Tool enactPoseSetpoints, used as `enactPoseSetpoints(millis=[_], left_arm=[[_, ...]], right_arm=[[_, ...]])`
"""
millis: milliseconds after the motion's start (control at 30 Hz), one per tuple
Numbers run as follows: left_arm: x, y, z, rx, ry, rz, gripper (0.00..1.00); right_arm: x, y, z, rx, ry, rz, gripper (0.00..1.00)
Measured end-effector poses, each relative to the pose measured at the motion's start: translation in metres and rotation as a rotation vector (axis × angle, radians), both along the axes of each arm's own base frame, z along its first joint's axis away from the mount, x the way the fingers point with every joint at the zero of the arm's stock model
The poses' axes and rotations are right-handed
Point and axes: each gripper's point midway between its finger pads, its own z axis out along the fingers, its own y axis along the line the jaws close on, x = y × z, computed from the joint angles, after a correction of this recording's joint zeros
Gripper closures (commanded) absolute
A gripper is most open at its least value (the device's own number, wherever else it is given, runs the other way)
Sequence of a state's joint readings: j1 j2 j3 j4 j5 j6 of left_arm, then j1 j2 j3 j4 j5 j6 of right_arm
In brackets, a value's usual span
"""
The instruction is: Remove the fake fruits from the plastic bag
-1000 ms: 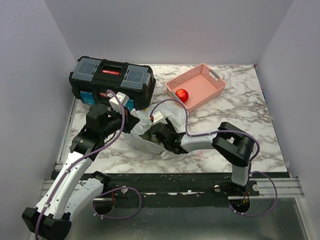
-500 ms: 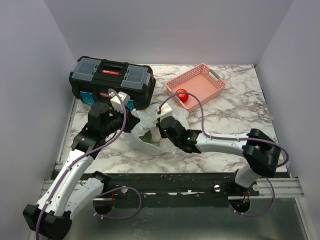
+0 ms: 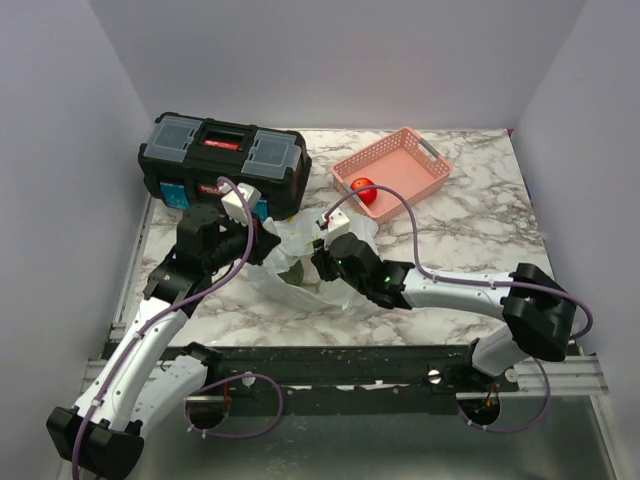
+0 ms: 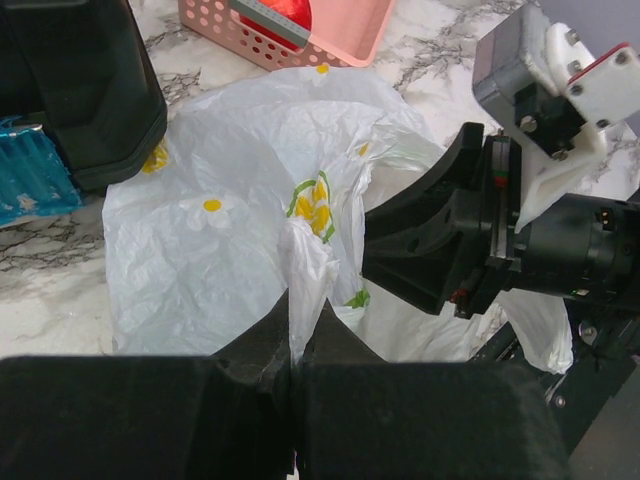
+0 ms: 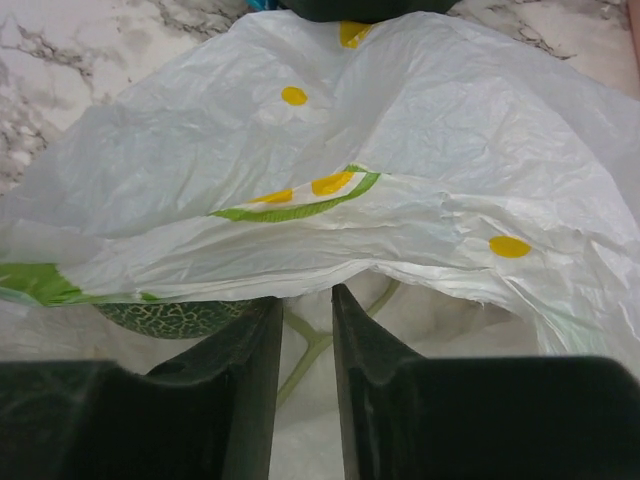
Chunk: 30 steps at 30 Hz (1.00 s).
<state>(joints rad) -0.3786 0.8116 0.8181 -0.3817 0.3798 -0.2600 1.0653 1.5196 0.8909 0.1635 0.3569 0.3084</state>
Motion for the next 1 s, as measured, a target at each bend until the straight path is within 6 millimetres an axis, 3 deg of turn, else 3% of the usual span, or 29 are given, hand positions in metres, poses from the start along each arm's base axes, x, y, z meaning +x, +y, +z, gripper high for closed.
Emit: enactPoseSetpoints(millis=[67, 167, 233, 400, 467, 800, 900, 1000], left_arm=[[0.0, 0.0, 0.001, -0.002, -0.003, 0.0, 1.0], [-0.001, 0.0, 0.002, -0.005, -0.005, 0.0, 1.0], [-0.001, 0.0, 0.003, -0.008, -0.008, -0.001, 1.0], [-0.006, 0.001, 0.013, -0.03, -0.045, -0.004, 1.0], [-0.007, 0.0, 0.016, -0.039, -0.055, -0.006, 1.0], [-0.009, -0.002, 0.016, -0.049, -0.046, -0.022, 1.0], [-0.011, -0.004, 0.017, -0.05, -0.045, -0.03, 1.0], [-0.012, -0.006, 0.016, -0.049, -0.042, -0.041, 1.0]], right_arm=[[0.001, 0.001, -0.004, -0.007, 0.004, -0.001, 0.56], [0.005, 0.006, -0.012, -0.01, -0.026, 0.013, 0.53], [0.008, 0.007, -0.02, -0.02, -0.078, 0.038, 0.46], [0.019, -0.003, -0.061, -0.161, -0.197, 0.089, 0.08], [0.029, -0.002, -0.073, -0.231, -0.228, 0.111, 0.02], [0.074, 0.015, -0.063, -0.338, -0.345, 0.125, 0.0], [0.083, 0.02, -0.071, -0.336, -0.33, 0.114, 0.0], [0.091, 0.025, -0.081, -0.328, -0.307, 0.097, 0.08]])
